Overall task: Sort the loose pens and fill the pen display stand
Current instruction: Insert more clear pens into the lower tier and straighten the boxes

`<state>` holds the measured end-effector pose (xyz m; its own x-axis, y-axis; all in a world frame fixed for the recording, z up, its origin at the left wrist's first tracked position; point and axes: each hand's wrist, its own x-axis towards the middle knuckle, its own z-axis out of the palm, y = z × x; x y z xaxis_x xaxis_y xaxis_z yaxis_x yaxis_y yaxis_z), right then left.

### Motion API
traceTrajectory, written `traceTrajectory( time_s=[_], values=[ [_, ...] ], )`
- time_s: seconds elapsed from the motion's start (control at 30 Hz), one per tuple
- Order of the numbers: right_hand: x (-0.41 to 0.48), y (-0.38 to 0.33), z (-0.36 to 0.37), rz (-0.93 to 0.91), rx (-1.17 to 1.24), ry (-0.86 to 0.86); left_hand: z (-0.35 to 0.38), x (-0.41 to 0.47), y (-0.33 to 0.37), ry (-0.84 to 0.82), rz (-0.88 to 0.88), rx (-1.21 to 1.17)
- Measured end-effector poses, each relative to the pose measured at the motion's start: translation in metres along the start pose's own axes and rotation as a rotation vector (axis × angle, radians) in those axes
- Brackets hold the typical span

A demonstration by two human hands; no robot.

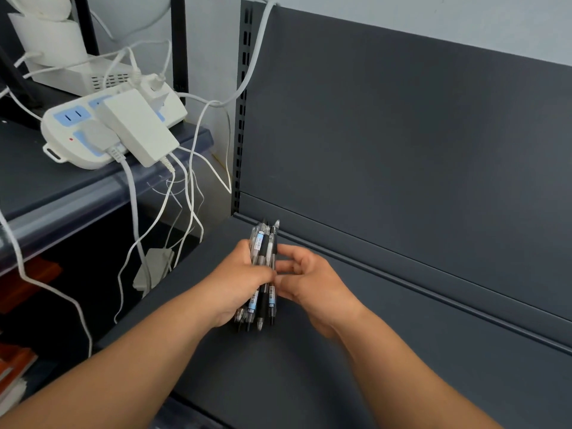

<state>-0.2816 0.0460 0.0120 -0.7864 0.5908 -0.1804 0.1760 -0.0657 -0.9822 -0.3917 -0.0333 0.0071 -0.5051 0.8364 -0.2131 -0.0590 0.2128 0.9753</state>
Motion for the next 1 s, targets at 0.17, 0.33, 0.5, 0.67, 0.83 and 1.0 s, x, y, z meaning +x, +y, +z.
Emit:
traceTrajectory(
  time_s=[0.17, 0.33, 0.5, 0.67, 0.83, 1.0],
  values=[
    [-0.009, -0.004, -0.008, 0.011, 0.041, 0.044, 0.011, -0.002, 0.005, 0.003, -0.004, -0.119],
    [-0.026, -0.008, -0.028, 0.025, 0.078, 0.176, 0.021, 0.001, 0.006, -0.010, 0.004, -0.146],
    [-0.052, -0.012, -0.059, -0.038, 0.178, 0.209, 0.048, 0.003, 0.009, -0.054, -0.019, -0.186],
    [-0.087, -0.011, -0.090, -0.059, 0.415, 0.256, 0.084, -0.006, 0.018, -0.133, -0.016, -0.208],
    [-0.135, -0.004, -0.125, -0.129, 0.410, 0.323, 0.136, -0.030, 0.029, -0.201, 0.021, -0.183],
    [-0.197, 0.007, -0.164, -0.155, 0.113, 0.581, 0.202, -0.069, 0.036, -0.273, 0.079, -0.113]
  ],
)
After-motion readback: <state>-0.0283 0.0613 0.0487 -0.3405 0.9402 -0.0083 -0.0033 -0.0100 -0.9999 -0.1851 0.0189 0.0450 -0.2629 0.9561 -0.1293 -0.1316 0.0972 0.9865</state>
